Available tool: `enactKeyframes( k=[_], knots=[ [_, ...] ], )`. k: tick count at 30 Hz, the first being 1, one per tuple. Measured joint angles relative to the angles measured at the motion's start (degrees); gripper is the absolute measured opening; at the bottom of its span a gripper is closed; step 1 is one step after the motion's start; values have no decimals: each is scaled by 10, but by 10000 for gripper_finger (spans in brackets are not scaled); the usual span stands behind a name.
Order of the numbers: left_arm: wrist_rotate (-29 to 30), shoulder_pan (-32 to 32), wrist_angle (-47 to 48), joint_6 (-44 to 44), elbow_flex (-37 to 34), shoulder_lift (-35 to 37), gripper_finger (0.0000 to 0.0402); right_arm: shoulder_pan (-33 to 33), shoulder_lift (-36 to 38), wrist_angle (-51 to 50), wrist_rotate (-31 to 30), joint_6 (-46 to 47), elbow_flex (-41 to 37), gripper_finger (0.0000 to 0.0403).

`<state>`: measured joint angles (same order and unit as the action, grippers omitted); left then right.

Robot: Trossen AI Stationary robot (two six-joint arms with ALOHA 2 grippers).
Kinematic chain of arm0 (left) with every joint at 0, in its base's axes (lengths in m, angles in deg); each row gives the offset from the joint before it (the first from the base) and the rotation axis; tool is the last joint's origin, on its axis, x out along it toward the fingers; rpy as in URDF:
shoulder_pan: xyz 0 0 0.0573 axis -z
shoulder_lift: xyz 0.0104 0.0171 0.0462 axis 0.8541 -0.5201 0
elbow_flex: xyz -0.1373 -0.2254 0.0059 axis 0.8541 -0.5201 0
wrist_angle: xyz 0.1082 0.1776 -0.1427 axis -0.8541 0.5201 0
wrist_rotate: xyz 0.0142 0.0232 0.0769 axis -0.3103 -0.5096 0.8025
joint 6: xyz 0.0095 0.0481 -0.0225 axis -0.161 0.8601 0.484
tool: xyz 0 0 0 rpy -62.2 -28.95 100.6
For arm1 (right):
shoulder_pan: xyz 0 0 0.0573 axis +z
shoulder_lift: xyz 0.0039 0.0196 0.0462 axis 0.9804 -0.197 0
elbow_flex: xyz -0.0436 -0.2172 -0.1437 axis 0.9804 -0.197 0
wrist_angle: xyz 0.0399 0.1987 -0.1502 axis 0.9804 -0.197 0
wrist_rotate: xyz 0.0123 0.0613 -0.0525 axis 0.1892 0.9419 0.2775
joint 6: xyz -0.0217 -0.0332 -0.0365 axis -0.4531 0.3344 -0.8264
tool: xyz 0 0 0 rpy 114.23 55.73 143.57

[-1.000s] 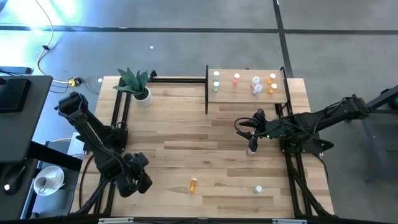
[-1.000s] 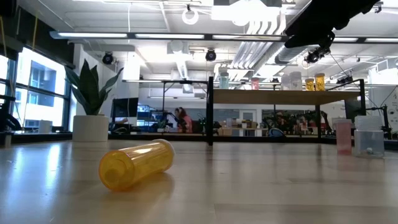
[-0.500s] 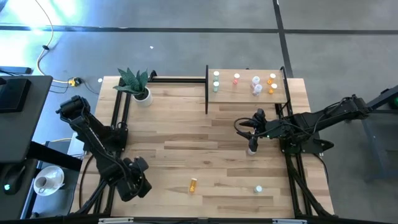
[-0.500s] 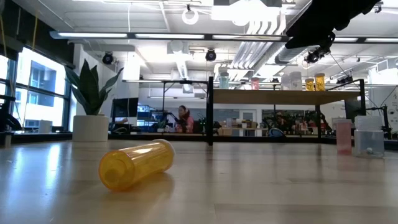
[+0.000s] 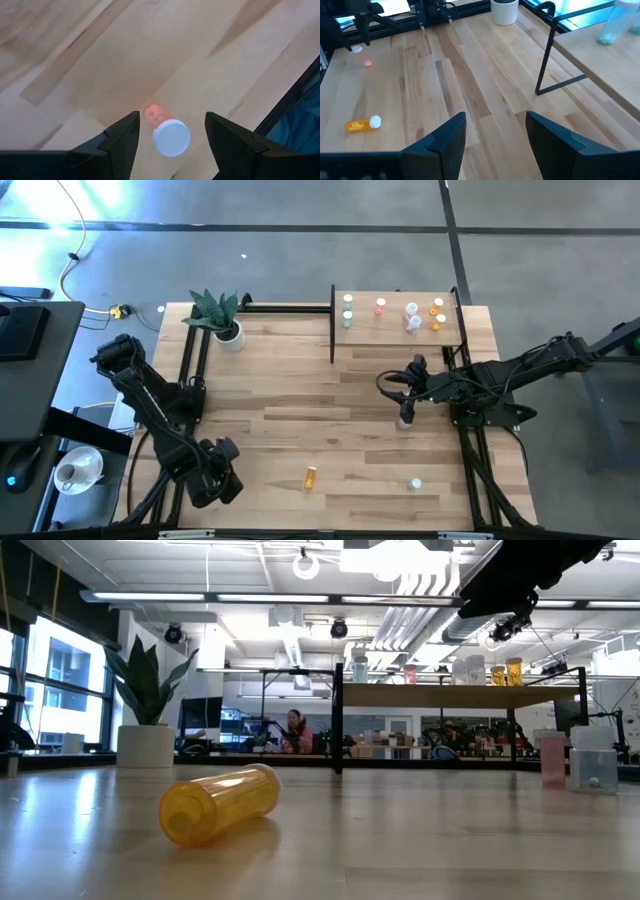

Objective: Pick and place medicine bottles onto shelf by color
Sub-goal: Put the bottom pink pill bottle on the shelf aligned with the other pink pill bottle

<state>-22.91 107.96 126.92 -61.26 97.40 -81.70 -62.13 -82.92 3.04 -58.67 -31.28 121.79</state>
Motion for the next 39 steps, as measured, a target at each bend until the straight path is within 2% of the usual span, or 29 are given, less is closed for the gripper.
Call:
enactKeyframes(
  k=[11, 30, 39],
  knots=[
    [4, 11, -5, -10, 0, -3, 215, 0, 0, -2, -8, 0, 0, 197],
    [-23, 10, -30, -14, 0, -40, 215, 0, 0, -2, -8, 0, 0, 197],
    [-37, 10, -30, -19, 0, -63, 174, 0, 0, -2, -8, 0, 0, 197]
  ],
)
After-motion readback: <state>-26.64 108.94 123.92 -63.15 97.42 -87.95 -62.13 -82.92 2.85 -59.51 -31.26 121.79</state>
